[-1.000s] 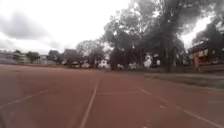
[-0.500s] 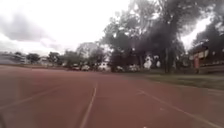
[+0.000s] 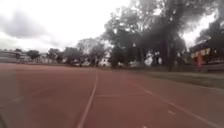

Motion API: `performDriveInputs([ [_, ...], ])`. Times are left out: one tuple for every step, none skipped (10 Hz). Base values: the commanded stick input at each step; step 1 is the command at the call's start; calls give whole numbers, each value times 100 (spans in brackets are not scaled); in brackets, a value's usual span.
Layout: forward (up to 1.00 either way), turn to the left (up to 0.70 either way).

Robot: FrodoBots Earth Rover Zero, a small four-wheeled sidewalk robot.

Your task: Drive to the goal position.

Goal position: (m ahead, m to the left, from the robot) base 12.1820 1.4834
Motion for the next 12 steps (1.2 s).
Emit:
performDriveInputs([
  [67, 0],
  [67, 0],
  [67, 0],
  [67, 0],
  [67, 0],
  [67, 0],
  [67, 0],
  [67, 0],
  [67, 0],
  [67, 0],
  [67, 0],
  [67, 0],
])
